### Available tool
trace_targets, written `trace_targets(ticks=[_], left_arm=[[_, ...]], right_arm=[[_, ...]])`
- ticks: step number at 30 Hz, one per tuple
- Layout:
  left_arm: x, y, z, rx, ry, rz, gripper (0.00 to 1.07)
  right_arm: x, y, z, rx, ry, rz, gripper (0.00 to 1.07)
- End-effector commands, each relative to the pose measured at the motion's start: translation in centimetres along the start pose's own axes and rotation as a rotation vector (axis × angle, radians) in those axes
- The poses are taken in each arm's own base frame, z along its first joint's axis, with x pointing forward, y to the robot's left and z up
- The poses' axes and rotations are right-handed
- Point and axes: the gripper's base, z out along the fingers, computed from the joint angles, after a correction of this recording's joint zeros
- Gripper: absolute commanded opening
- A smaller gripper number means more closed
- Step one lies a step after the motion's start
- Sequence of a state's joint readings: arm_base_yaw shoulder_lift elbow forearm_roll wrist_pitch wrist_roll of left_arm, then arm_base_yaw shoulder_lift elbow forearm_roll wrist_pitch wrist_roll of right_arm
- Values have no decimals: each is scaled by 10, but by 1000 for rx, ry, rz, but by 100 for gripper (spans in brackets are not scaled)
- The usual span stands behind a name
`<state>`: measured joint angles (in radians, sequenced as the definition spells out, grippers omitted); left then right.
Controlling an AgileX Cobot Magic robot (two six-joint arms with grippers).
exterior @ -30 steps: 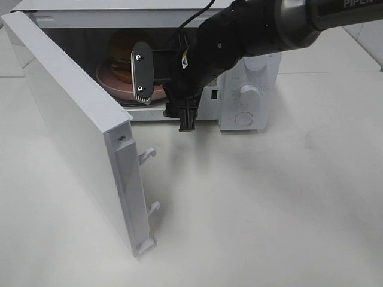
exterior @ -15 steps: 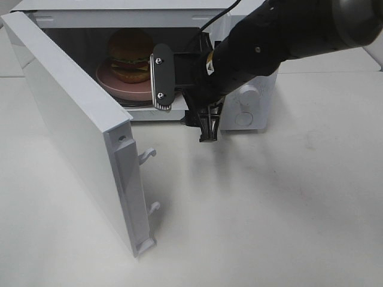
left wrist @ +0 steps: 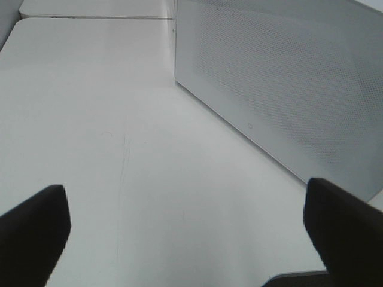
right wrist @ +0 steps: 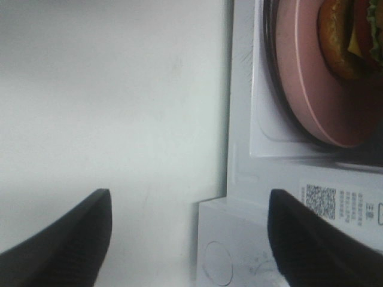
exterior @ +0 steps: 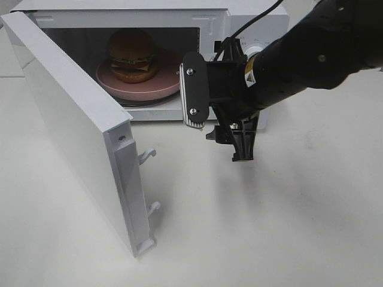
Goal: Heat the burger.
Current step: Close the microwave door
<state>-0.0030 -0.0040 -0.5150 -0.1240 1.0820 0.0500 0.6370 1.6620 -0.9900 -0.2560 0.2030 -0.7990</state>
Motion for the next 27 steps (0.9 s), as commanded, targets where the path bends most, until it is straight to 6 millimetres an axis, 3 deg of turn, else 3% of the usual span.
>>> trace_targets(ticks=[1,14,19,22,24,27], left_arm=[[0,-1,-2,5,-27,-5,98],[0,-1,-2,5,-27,-5,98],[0,-1,-2,5,-27,-5,98],[0,-1,-2,5,-27,-5,98],[0,-1,-2,5,-27,-5,98],[0,-1,-2,5,-27,-5,98]], right_arm=[[5,4,-10,12,-3,16,73],[24,33,-47,11,-6,262,73],[34,47,-67,0,5,466,73],[36,49,-69,-5,9,499,73],[41,58,-81,-31,30,631,73],[42,60,-84,-39,36,669,73]])
